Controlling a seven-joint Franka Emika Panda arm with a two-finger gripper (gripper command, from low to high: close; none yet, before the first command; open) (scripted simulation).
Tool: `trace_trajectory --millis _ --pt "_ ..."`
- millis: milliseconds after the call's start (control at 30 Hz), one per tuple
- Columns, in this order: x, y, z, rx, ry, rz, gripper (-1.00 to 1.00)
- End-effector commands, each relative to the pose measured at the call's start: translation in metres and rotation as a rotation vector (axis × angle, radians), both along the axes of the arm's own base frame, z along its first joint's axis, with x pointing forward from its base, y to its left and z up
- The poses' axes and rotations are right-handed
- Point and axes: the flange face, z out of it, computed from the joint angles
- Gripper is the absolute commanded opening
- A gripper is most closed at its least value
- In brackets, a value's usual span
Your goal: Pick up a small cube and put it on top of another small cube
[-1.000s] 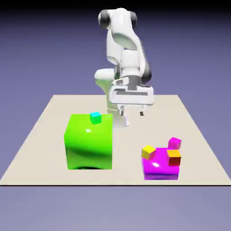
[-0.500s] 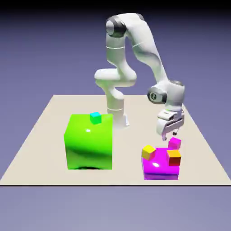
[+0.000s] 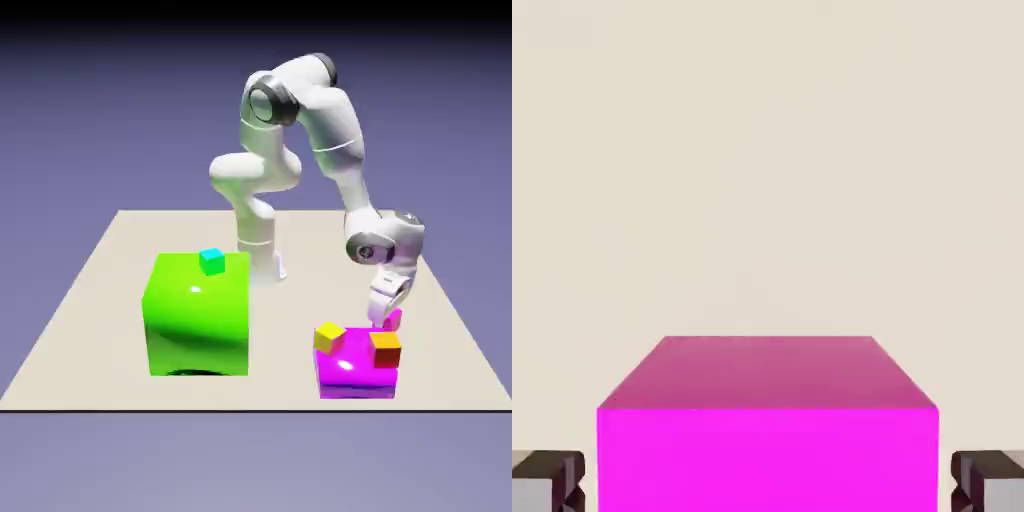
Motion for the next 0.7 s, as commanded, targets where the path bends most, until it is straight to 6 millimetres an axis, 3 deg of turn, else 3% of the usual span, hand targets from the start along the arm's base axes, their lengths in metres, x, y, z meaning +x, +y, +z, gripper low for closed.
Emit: trace_trajectory --millis 0,233,300,500,667 --pt "0.001 0.001 0.010 0.003 -0.001 -0.002 -1.00" --pt "0.002 0.003 0.068 0.001 0.000 -0.001 -1.00" --pt "0.002 0.002 0.070 0.000 0.000 0.000 -1.00" --pt "0.097 -0.064 0.106 -0.068 -0.021 -0.304 -1.00" --pt "0.156 -0.130 0.155 -0.053 -0.014 -0.549 -1.00"
